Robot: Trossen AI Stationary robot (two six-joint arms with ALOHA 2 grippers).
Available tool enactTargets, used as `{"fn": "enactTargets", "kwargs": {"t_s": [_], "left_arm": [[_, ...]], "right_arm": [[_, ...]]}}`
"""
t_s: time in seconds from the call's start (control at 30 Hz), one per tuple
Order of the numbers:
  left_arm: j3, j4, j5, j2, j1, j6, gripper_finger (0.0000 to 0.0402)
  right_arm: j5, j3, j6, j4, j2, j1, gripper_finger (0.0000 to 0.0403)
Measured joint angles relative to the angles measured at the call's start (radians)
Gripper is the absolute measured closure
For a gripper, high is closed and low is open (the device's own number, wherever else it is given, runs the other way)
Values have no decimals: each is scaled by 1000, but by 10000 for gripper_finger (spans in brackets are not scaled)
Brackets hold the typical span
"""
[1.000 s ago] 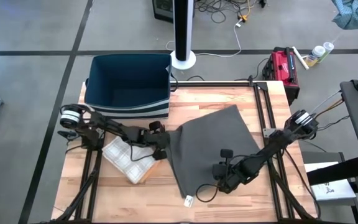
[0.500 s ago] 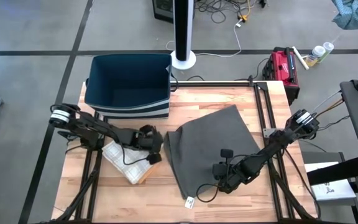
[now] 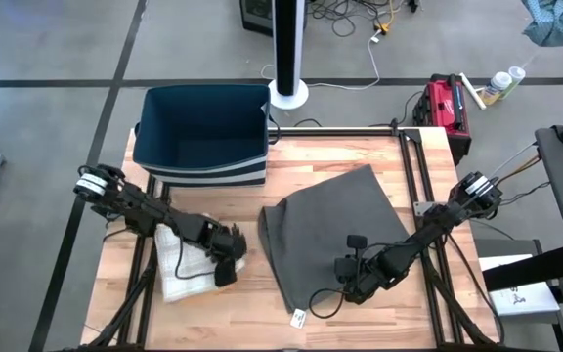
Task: Fold towel
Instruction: Fold the gray kitchen towel
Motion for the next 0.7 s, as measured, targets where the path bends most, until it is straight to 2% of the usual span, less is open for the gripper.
{"fn": "enactTargets", "kwargs": {"t_s": [0.13,0.23,0.33,0.4,0.5,0.6,0.7], "left_arm": [[69,-64,12,1,-68,-17,324],[168,-93,-9,-10,-117,-25,324],[289,-255,-76,-10,-183,-49,324],[370,-364,-134,-11,-234,-90,324],[460,-551,-208,-11,-323,-215,324],[490,-646,-228,-12,-413,-380,324],[482,-664,-232,-12,-498,-493,323]], "right_arm": [[1,0,-11,2,0,0,403],[8,0,-12,8,0,0,402],[41,0,-34,53,0,-7,403],[79,0,-80,133,0,-23,403],[76,0,-212,334,13,-66,403],[-11,15,-359,568,60,-121,403],[-73,82,-446,689,139,-173,403]]}}
